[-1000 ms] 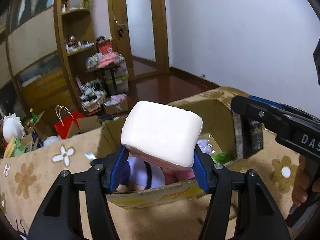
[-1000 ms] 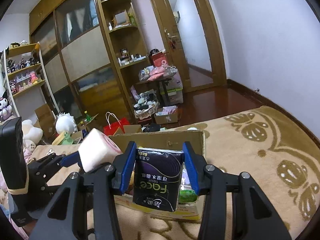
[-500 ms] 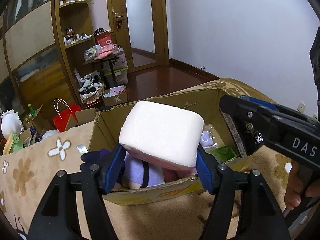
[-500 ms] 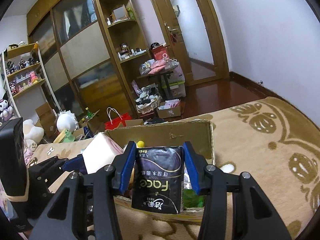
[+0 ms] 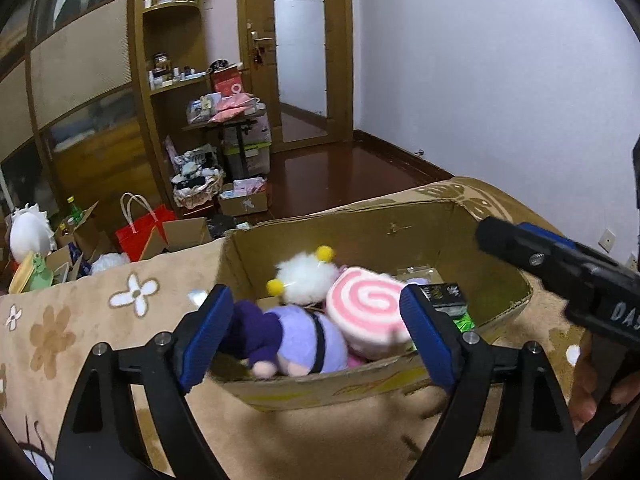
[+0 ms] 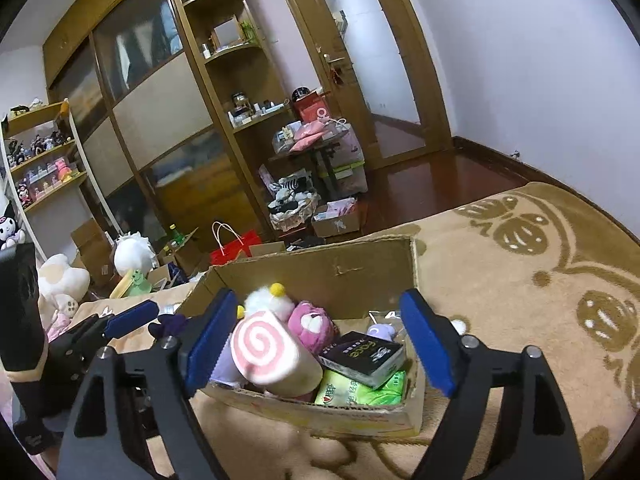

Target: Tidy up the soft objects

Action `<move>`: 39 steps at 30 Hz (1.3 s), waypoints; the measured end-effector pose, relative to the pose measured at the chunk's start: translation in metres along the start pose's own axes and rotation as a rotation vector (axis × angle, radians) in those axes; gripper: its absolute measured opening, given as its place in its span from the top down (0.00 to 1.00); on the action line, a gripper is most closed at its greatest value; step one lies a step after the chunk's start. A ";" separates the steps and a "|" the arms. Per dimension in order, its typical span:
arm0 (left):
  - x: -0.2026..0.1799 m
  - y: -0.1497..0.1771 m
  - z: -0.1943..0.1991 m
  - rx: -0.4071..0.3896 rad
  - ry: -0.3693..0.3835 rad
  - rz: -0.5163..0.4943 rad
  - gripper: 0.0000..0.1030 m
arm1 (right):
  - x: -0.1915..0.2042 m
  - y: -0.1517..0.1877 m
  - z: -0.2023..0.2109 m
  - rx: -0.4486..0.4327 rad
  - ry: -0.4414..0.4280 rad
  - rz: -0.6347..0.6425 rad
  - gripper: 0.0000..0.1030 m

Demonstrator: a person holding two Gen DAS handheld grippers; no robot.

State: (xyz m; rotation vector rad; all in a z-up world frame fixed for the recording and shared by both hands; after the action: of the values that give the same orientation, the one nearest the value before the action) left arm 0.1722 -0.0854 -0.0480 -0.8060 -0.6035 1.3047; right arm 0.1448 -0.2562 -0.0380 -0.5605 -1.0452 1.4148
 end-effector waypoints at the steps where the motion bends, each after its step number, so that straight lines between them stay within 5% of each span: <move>1: 0.003 0.000 0.004 -0.006 -0.011 0.003 0.18 | 0.001 -0.001 0.004 -0.002 0.007 0.002 0.09; 7: 0.017 -0.002 0.036 -0.053 -0.070 0.020 0.12 | 0.005 -0.009 0.027 -0.014 0.023 0.023 0.00; 26: 0.011 0.007 0.154 -0.130 -0.092 -0.010 0.05 | 0.020 -0.015 0.132 -0.065 0.114 0.101 0.00; 39: 0.005 0.035 0.165 -0.100 -0.098 -0.029 0.04 | 0.012 0.017 0.162 -0.032 0.154 0.072 0.00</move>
State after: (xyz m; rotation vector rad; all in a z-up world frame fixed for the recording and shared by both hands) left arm 0.0234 -0.0492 0.0223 -0.8158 -0.7610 1.3012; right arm -0.0019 -0.2844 0.0275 -0.7246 -0.9337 1.3959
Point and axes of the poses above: each gripper's, at about its wrist camera, not at the fingertips, and z roughly against the way its jaws point, x to its left, y to its underside, the point moved 4 cm from there along -z, roughly the way its jaws point, and after that the axes turned 6 degrees about z, right-handed, at the moved point
